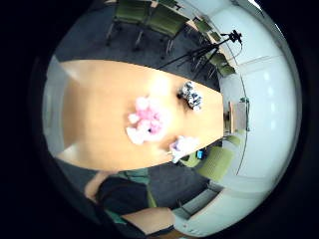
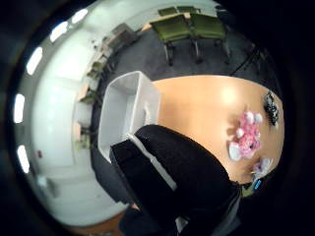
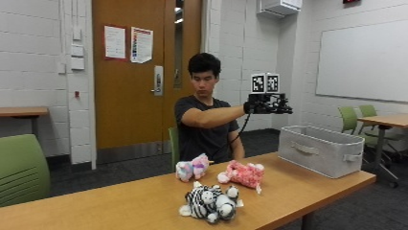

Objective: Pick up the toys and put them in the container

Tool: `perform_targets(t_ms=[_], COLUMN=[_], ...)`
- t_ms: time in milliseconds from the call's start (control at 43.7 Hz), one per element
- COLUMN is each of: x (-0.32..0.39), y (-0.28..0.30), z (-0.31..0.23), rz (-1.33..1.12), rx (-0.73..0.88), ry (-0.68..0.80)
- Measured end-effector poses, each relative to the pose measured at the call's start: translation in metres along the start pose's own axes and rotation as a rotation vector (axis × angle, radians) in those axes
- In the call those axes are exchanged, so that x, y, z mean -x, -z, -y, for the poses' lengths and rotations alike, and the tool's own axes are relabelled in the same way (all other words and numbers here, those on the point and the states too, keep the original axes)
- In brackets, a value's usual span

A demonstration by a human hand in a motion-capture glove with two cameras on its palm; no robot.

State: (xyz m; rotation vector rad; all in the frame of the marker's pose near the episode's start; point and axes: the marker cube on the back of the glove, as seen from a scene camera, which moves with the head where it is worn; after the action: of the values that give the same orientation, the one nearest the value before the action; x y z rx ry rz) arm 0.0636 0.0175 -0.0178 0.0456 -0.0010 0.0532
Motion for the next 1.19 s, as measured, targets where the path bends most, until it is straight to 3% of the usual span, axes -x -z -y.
perform_targets(t_ms=[252, 458, 847, 1190], x=[-0.081, -0.129, -0.157, -0.158], y=[-0.024, -0.080, -0.200, -0.219], z=[-0.004, -0.014, -0.031, -0.041], rz=[-0.026, 0.000, -0.021, 0.023], rx=[0.015, 0.097, 0.316, 0.336], ry=[-0.096, -0.164, -0.246, -0.261])
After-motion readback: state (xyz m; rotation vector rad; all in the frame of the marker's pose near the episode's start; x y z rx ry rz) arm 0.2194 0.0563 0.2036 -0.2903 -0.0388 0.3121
